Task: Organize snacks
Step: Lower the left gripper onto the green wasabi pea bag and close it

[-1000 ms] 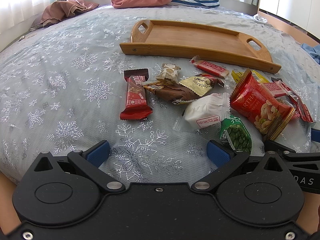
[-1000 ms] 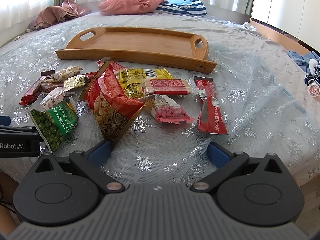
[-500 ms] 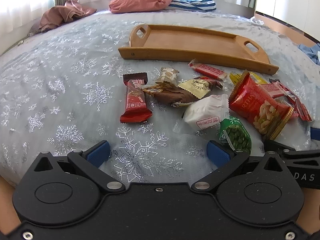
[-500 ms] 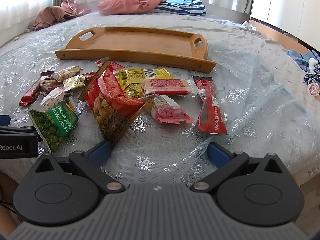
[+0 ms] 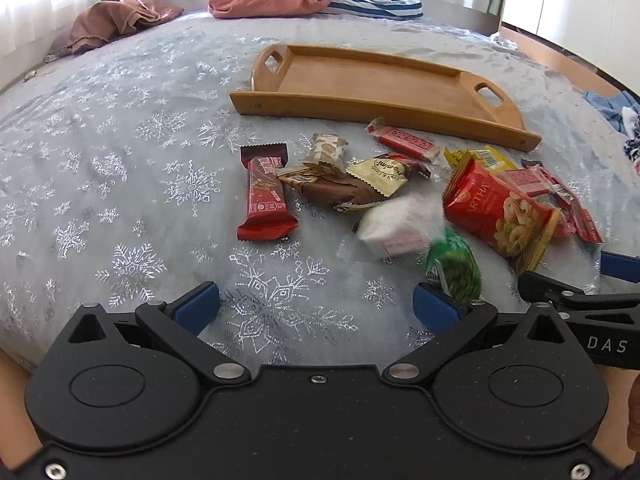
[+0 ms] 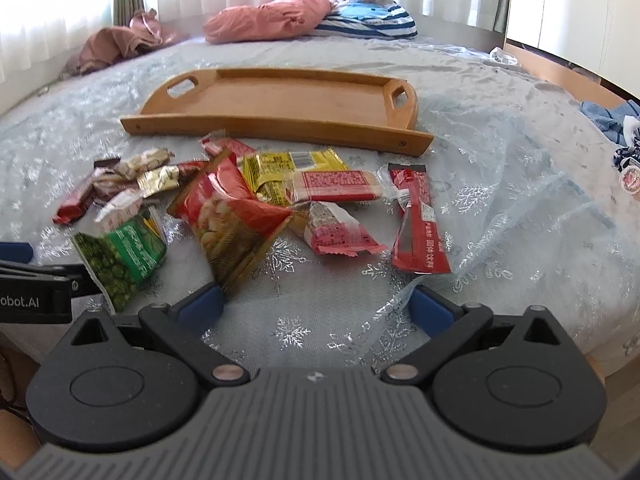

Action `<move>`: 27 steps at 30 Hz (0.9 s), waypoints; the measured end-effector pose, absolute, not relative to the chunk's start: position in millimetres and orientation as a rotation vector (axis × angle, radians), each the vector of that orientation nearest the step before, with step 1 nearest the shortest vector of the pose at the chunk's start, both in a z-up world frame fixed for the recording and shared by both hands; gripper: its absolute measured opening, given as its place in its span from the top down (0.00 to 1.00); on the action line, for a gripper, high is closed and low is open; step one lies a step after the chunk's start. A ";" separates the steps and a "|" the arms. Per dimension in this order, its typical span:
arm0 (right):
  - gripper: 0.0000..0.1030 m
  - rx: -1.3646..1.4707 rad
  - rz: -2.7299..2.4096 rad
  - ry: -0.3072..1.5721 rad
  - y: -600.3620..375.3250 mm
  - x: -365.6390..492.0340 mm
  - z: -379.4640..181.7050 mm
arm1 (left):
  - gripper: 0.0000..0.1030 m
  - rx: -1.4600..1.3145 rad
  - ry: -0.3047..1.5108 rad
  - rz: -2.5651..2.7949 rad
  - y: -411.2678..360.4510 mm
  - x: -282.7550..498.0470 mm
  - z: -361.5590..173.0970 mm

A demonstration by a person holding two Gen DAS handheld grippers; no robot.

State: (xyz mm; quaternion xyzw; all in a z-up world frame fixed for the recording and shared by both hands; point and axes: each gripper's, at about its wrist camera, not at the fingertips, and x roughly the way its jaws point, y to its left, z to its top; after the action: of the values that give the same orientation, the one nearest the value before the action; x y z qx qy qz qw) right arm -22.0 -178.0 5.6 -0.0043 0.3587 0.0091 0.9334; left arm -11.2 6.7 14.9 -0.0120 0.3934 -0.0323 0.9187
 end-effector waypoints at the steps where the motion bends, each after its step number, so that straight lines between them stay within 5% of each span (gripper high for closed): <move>1: 0.00 -0.005 0.023 0.725 -177.6 -24.1 6.7 | 0.00 -0.029 0.809 -0.066 7.6 -12.2 15.4; 27: 0.12 0.083 0.038 0.585 -201.4 -52.7 27.7 | 0.00 -0.039 0.638 -0.176 -8.8 -48.5 61.4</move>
State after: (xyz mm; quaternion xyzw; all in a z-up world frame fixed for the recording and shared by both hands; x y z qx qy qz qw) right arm -52.7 -201.4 27.7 0.0408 0.2882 0.0189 0.9565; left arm -48.5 -8.8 61.4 -0.0190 0.3134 -0.0866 0.9455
